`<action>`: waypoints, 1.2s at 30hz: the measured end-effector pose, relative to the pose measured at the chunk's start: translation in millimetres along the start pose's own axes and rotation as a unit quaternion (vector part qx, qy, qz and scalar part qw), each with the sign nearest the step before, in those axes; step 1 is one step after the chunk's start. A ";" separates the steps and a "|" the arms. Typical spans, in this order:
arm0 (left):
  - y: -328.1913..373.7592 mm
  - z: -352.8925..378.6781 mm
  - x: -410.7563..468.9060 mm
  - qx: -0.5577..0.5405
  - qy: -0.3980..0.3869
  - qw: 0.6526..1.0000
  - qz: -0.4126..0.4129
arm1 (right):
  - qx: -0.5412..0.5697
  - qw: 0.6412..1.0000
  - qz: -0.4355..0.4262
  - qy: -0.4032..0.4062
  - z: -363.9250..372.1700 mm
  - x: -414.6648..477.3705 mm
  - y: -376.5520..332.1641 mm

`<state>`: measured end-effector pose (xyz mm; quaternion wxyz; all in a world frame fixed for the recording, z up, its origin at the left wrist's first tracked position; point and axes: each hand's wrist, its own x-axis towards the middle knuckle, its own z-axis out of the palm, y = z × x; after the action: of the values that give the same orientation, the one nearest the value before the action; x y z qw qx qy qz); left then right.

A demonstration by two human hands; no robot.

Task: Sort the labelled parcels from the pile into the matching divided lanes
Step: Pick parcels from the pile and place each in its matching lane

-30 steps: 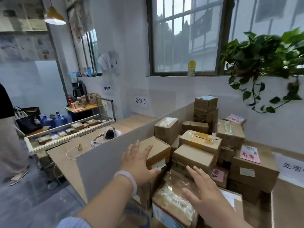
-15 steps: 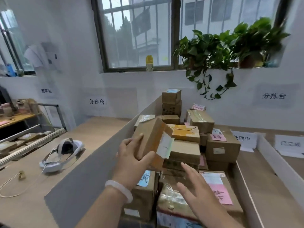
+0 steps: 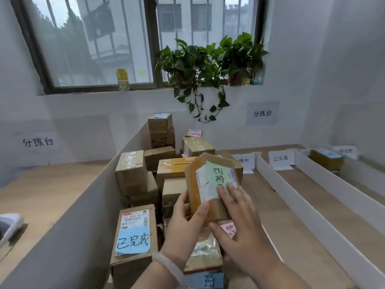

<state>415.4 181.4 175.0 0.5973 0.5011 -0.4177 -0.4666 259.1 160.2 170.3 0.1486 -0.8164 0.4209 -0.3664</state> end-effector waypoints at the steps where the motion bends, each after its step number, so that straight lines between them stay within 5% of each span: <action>1: -0.2 6.7 2.5 -0.012 -0.029 0.999 -0.006 | -0.033 0.999 -0.005 -0.003 -4.8 -2.2 4.2; 5: -4.7 34.4 9.8 -0.052 -0.060 0.996 -0.031 | -0.066 0.998 0.007 -0.005 -26.0 -14.6 19.1; 8: -15.9 59.1 10.7 -0.088 -0.050 0.993 -0.068 | 0.031 0.994 0.100 0.037 -46.3 -25.3 28.8; 14: -36.9 133.8 4.4 -0.139 -0.085 0.982 -0.096 | 0.313 0.886 0.329 0.096 -96.8 -40.3 77.6; 36: -121.4 464.6 -14.0 -0.071 -0.134 0.976 -0.154 | 0.349 0.819 0.424 0.168 -343.5 -165.6 332.6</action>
<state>-53.5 90.5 123.7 0.4908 0.4489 -0.3773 -0.6444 -244.2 114.5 144.8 0.4912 -0.3769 0.5878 -0.5208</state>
